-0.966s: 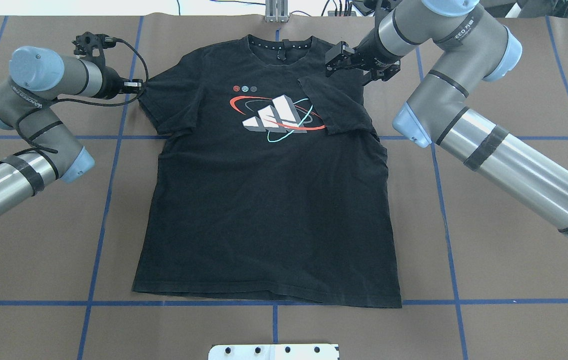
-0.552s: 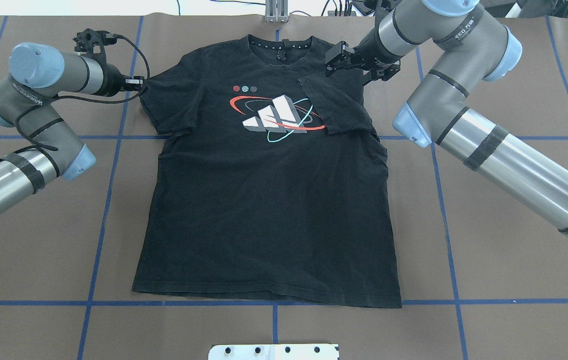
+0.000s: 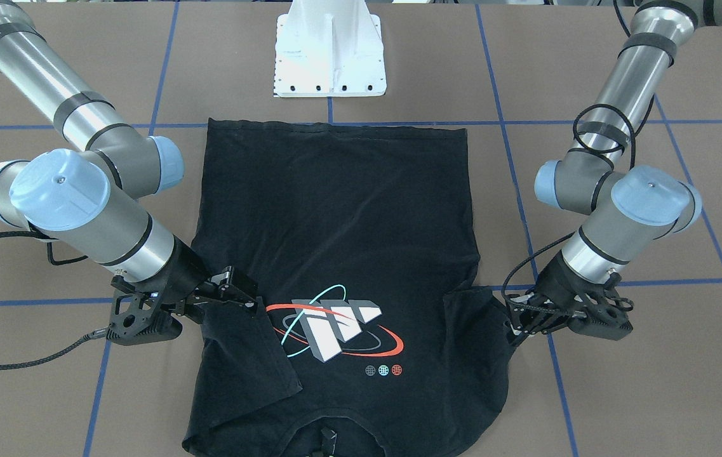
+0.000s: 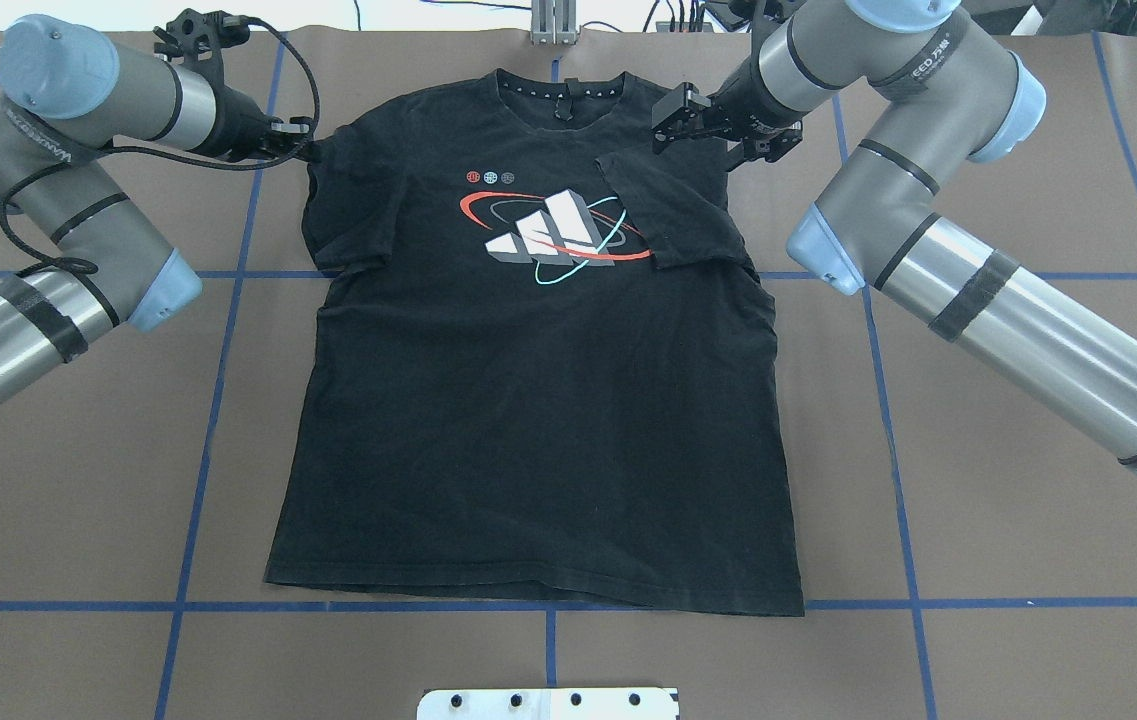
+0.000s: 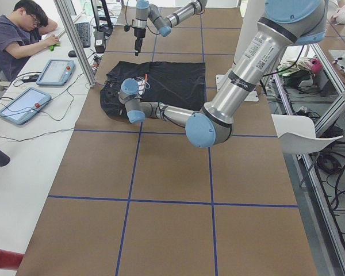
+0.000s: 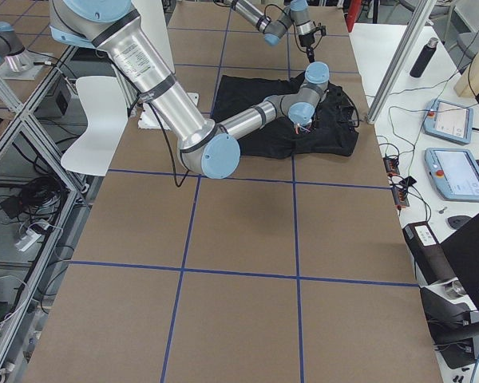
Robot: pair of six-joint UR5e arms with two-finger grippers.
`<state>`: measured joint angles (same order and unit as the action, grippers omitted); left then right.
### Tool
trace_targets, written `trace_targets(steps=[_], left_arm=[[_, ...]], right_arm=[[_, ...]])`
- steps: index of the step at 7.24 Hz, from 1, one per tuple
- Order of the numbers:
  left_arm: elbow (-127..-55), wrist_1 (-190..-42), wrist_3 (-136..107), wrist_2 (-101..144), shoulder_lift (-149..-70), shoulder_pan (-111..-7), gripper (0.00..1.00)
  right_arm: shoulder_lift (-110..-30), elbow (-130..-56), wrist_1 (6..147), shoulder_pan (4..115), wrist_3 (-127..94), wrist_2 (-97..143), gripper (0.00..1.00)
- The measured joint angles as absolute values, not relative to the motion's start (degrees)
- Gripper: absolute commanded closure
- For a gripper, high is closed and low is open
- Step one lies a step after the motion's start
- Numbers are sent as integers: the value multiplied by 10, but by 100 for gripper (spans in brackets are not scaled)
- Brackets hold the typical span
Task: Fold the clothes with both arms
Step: 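Fold the sleeve nearest the left gripper inward across the shirt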
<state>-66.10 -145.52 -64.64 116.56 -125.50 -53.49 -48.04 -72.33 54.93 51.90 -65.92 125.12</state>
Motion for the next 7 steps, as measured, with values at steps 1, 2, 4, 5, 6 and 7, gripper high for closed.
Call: trace_targets(steps=[1,2,4,5,6,7], left_arm=[[-664,-1448,-692,1166,-1270,-529,100],[-641,-1445,-741,1162,-1299,-520,100],[-552,-1447,-827,1098,-1377,-497,100],[-521,-1449,-860,1074,-1407,-484,100],[-505,-1451,-893,1060,-1429,-468,100],[-497,-1453,-921,1046,-1445,-451,100]], right_arm=[[-481,-723,549,519,-659,1252,0],[-481,-724,549,520,-659,1253,0],[-483,-725,549,523,-658,1255,0],[-484,-726,548,524,-658,1255,0],[-487,-726,548,525,-658,1256,0],[-491,-726,546,525,-658,1256,0]])
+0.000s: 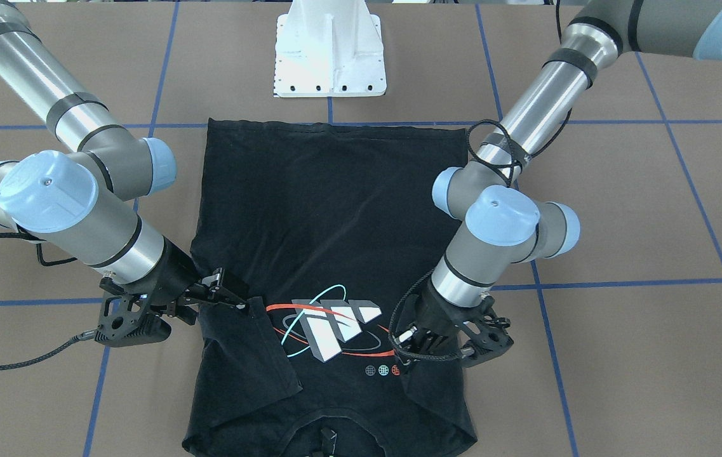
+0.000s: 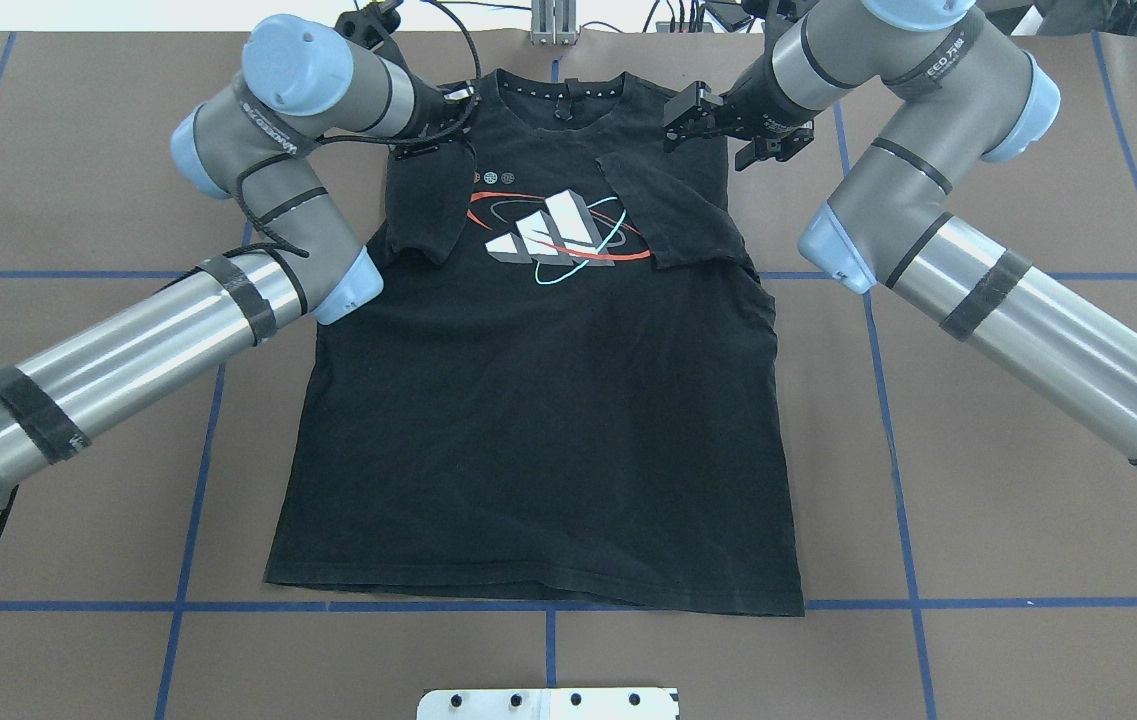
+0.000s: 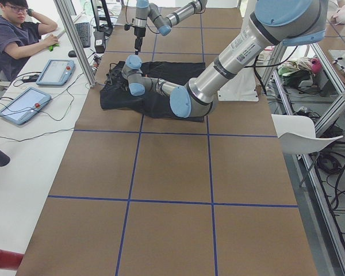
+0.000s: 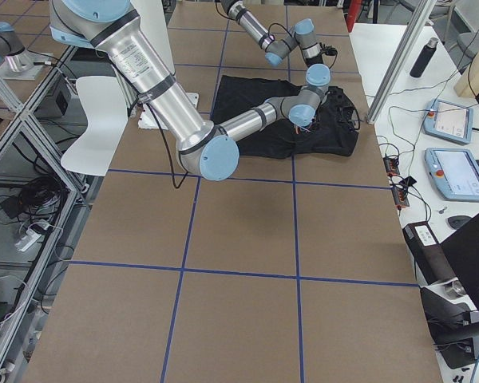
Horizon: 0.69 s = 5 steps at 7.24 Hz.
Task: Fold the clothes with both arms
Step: 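Fold the sleeve nearest the left gripper inward across the shirt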
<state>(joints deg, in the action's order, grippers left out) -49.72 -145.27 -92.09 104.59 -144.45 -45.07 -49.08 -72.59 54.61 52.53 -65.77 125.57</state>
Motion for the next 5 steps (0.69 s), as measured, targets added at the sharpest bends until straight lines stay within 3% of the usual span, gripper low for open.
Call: trace_targets(steps=[2,3,4,5], left_arm=[[-493,-1457,-940,1025,-1453,-431,100],[-493,-1458,-942,1022,-1453,-429,85],[-492,-1459,-943,1021,-1454,-429,2],[-493,-1465,-942,1021,-1454,-429,0]], right_arm=[[-496,-726,544,525,-658,1254,0],[-498,-726,544,525,-658,1254,0],[-498,-726,545,525,-658,1254,0],[-498,-726,546,527,-657,1255,0]])
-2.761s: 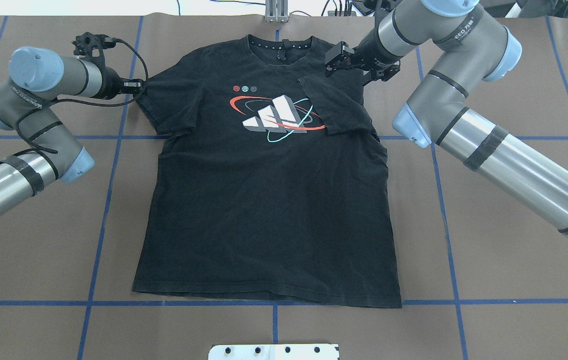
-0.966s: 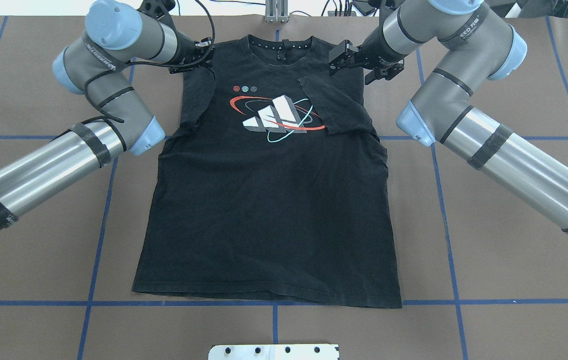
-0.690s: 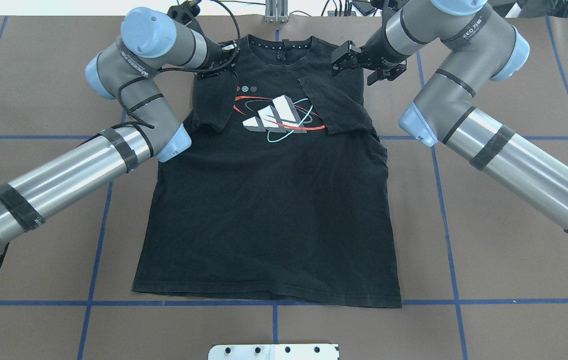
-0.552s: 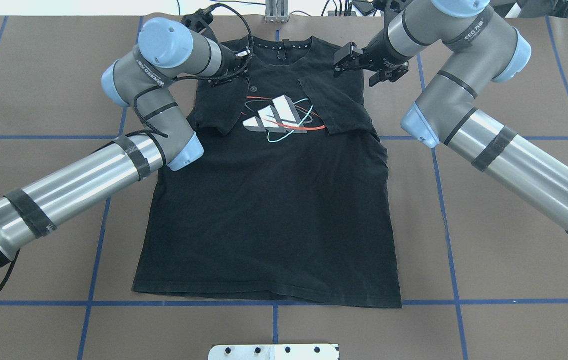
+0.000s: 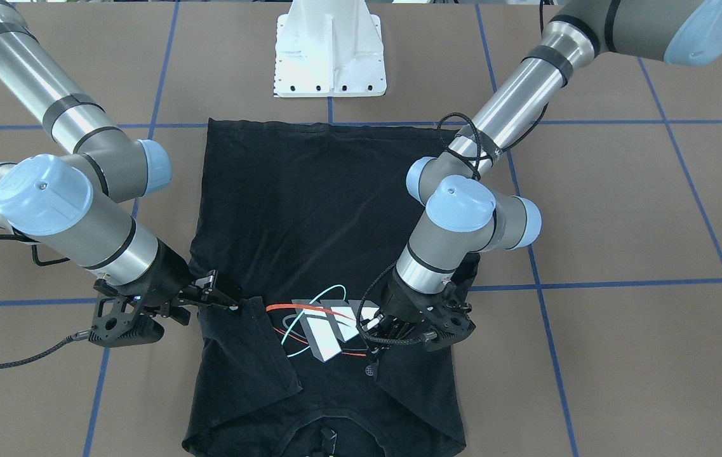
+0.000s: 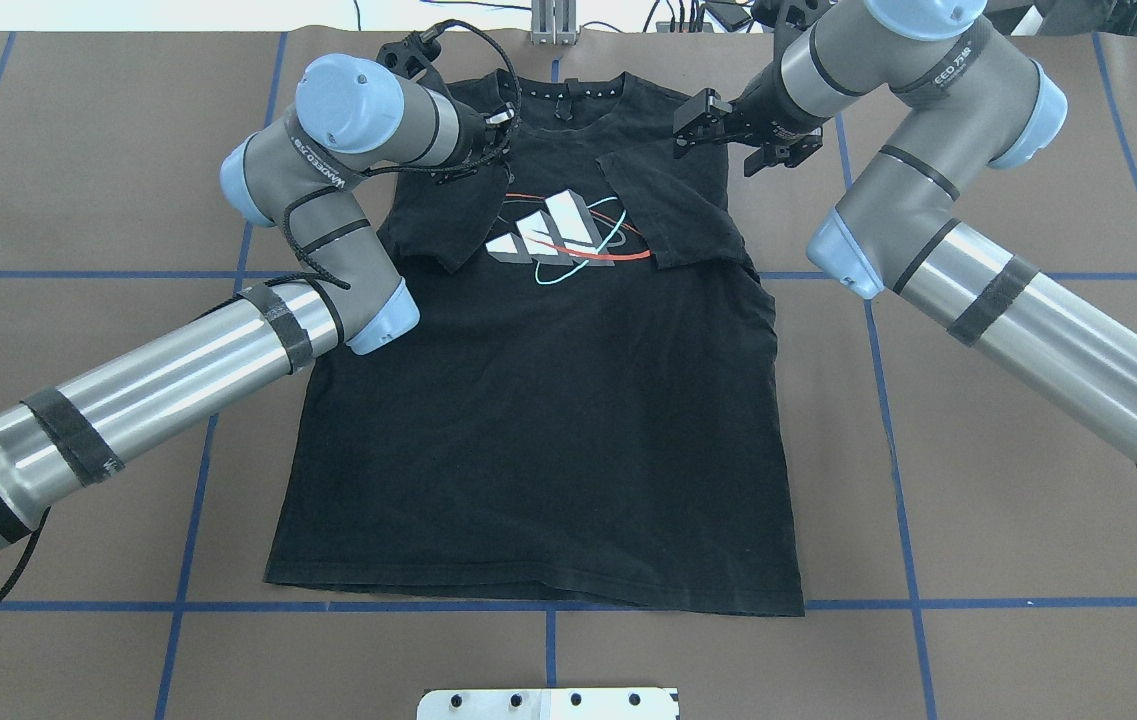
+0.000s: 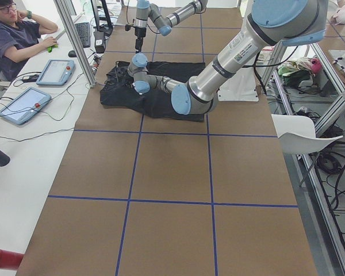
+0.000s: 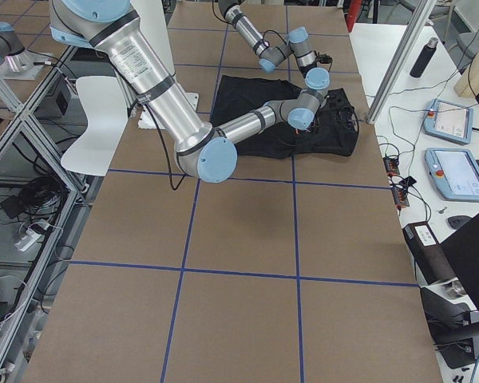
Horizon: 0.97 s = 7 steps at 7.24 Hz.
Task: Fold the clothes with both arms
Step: 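Fold the sleeve nearest the left gripper inward across the shirt, then release both sleeves and move both grippers toward the hem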
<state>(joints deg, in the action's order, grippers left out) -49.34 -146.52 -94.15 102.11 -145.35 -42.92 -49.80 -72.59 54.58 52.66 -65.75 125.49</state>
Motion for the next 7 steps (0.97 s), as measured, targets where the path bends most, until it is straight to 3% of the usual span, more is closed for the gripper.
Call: trace_targets(steps=[3,5,7], left_arm=[[-558,-1472,-935,1047,-1424,-433,0],[-695,-1449,-935,1105,-1325,-441,0],[-892,-1355,-931,1138,-1206,-449,0]], right_arm=[[-500,-740,552,531,-688,1282,0],[-540,-806,554,531,-752,1292,0],[-647,-931,556,510,-798,1292,0]])
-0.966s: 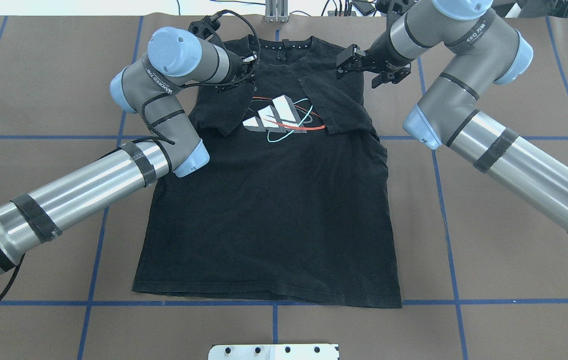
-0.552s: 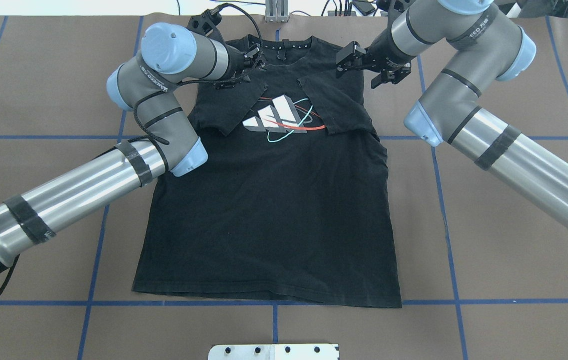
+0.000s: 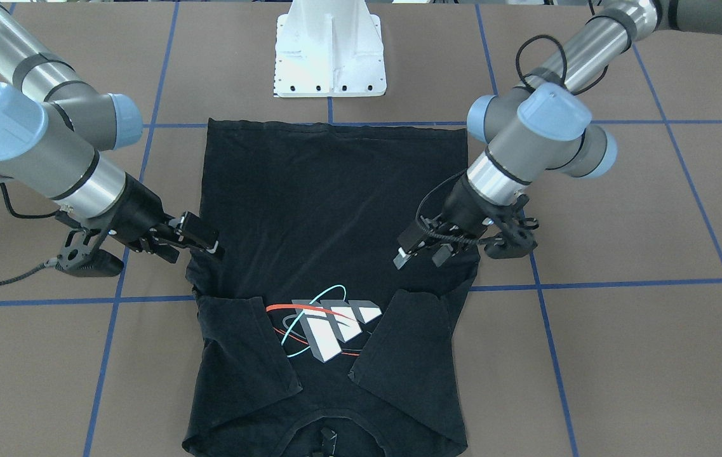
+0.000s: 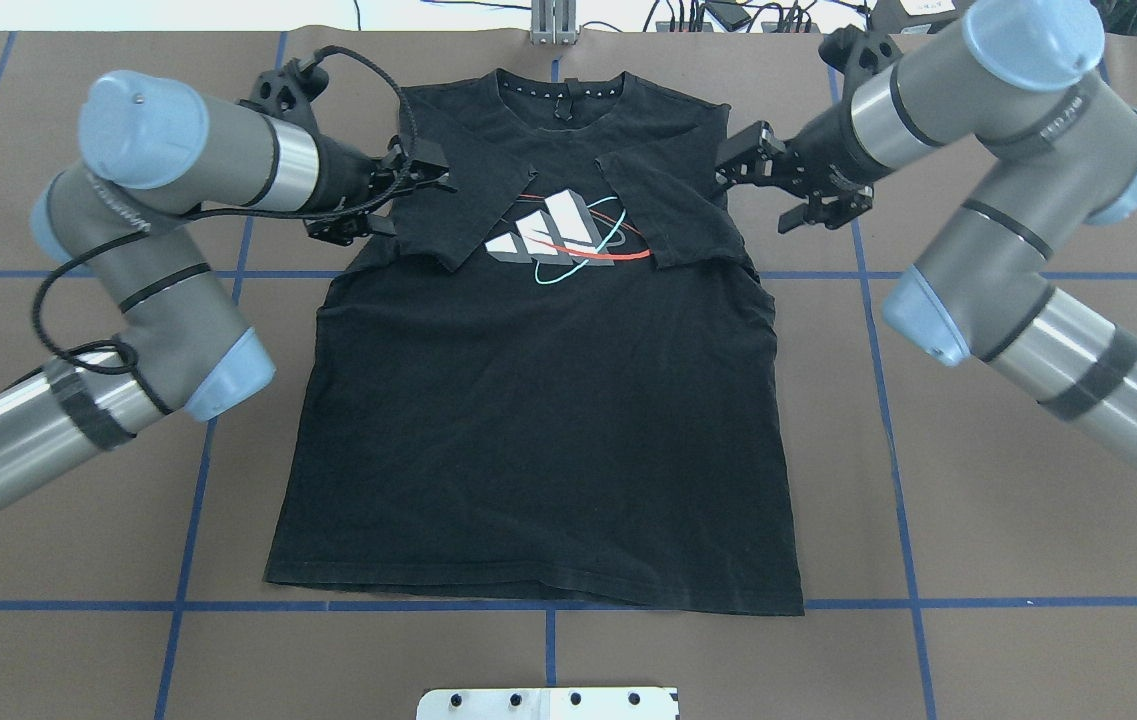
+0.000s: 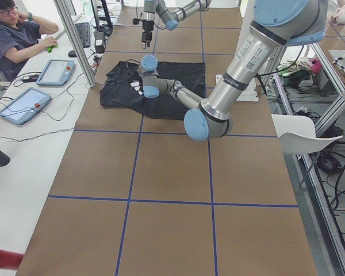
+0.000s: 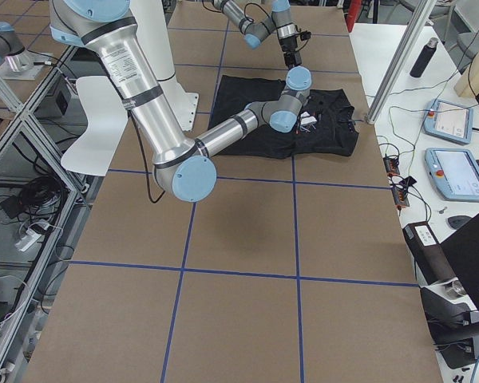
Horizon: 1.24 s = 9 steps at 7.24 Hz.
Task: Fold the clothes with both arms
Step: 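Release both sleeves and move both grippers toward the hem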
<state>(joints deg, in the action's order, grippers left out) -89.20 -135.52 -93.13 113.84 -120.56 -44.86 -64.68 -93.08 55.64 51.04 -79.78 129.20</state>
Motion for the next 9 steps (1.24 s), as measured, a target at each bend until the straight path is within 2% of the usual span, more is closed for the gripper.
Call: trace_targets(steps=[2,3,5,8,9], left_arm=[[-1049,-1283,-907,1148,-1103,-450,0],[-1094,-1272,-894,1148,-1066,-451,0],[-1127,-1267,-878,1144,-1033,-451,1],[-1135,-1268,-851,1140,-1017,-452,1],[-1135,-1267,-845,1139,-1014,-453,1]], right_arm=[[-762,-1038,559,465,-807,1280,0],[-813,-1080,559,429,-809,1259,0],[-885,-1133,559,338,-827,1204,0],[-903,-1136,565,227,-837,1151,1],[-904,-1136,568,211,-838,1146,12]])
